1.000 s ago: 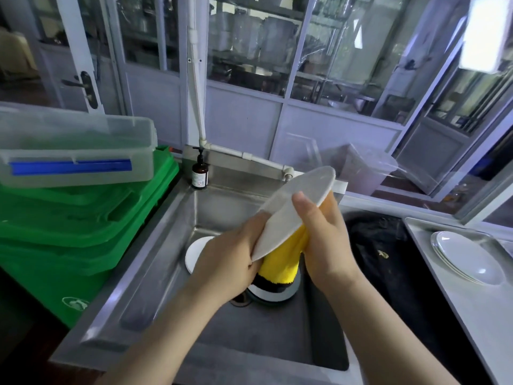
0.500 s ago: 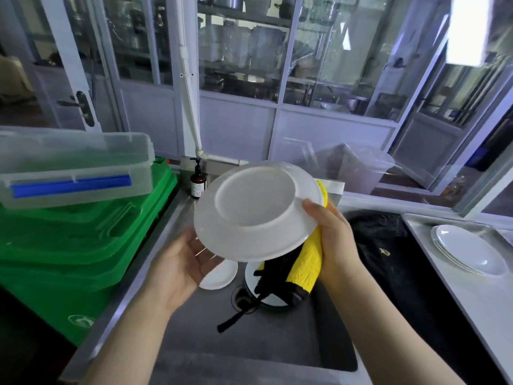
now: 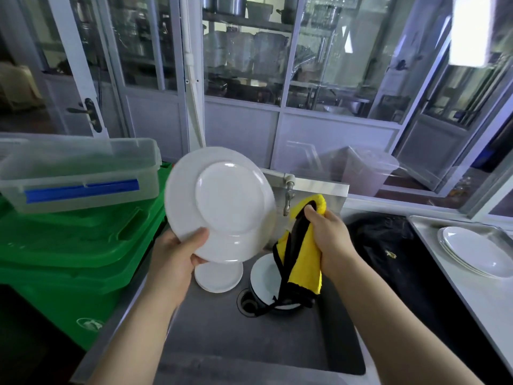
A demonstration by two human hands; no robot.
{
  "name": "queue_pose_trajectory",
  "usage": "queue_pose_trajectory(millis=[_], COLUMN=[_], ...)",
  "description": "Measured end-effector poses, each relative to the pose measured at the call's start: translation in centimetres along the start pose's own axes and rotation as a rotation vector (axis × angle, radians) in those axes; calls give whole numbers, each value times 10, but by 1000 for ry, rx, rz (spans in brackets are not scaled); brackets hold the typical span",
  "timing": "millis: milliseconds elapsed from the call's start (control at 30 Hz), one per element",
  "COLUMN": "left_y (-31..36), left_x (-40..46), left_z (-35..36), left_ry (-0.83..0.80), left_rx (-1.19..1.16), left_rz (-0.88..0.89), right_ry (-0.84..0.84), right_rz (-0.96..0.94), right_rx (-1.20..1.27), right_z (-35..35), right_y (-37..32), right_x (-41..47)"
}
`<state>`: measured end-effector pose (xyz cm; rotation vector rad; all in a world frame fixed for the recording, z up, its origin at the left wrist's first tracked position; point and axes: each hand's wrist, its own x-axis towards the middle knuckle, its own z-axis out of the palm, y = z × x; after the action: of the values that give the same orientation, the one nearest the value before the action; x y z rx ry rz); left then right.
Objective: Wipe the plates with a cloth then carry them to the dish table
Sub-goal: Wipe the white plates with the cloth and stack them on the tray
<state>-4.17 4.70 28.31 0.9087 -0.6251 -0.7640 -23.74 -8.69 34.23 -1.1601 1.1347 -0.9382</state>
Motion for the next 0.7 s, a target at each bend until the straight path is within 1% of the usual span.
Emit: queue_pose_trajectory(millis=[100, 167, 233, 300, 400, 500, 633, 700], left_y=[2, 3, 2, 8, 19, 28, 38, 37], left_x=[-1, -4, -8, -10, -14, -21, -26, -26], left_z=[1, 4, 4, 4, 8, 11, 12, 11], left_ry=[-30, -56, -105, -153, -226, -183, -149, -135], left_rx=[190, 393, 621, 768, 851, 860, 926, 957], left_rz=[60, 106, 178, 255, 285, 344, 423, 434], right_ry=[-16, -60, -100, -73, -37, -56, -133, -167], right_rz=[29, 29, 10, -49, -248, -496, -690, -863], right_rx=[-51, -137, -186, -164, -187, -281, -362, -468], right_z=[13, 25, 32, 32, 33, 40, 50, 57], right_y=[-3, -4, -6, -12, -27, -36, -42, -43], right_x=[6, 9, 15, 20, 22, 15, 0, -14])
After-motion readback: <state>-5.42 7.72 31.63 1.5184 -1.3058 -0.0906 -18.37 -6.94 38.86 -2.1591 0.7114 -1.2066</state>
